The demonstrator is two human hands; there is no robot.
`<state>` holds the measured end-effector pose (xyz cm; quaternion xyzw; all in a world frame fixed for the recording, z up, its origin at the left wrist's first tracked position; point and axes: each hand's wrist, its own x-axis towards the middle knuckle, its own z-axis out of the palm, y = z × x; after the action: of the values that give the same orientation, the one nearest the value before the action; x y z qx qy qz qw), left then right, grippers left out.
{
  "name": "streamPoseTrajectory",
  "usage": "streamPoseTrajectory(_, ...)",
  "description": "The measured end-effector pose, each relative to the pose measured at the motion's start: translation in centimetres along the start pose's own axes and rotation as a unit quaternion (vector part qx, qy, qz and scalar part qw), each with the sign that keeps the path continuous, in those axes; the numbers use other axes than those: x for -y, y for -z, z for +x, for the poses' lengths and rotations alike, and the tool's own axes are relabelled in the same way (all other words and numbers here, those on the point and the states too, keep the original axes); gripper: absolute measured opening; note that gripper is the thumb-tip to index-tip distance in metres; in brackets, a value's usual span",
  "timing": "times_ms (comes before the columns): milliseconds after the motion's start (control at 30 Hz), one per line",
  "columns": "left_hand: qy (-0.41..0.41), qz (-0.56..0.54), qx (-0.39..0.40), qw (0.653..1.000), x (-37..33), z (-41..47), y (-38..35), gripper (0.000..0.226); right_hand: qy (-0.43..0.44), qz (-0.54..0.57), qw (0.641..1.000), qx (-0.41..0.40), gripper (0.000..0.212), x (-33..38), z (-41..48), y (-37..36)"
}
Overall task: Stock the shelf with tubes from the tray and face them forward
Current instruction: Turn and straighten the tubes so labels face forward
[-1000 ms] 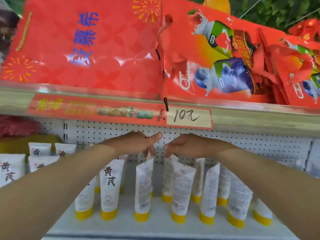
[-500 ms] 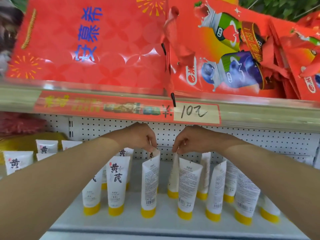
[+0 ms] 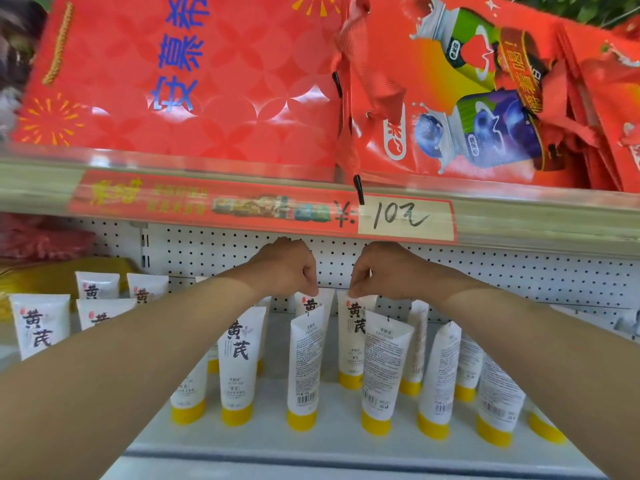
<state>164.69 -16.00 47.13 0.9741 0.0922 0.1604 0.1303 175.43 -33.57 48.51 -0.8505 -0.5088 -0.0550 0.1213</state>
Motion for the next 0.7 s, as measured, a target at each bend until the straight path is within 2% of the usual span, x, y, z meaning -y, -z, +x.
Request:
streamPoseTrajectory(267,-0.013,0.003,0.012,1.0,-0.1,-0.4,0.3,0.005,-0.01,-0.008,0.999,0.041,0.021,0.4,-0.5,0.7)
streamPoseTrajectory(467,-0.015,-0.038,-0.003,0.999,-1.1,-2.6,1.8,0.02,-0.014,0.015,0.999,0.027,0.019,0.8,-2.1,1.7)
streamPoseTrajectory(567,-0.033,-0.068,0.037,0.996,-1.9,-4.8,3.2,0.019,-0.001,0.043,0.999,0.029,0.023,1.2,-3.8,2.9)
streamPoseTrajectory(700,-0.029,-0.02,0.105,0.994,-3.0,-6.9,4.2,0.019,-0.005,0.046,0.992,0.114,0.024,2.4,-6.6,4.6)
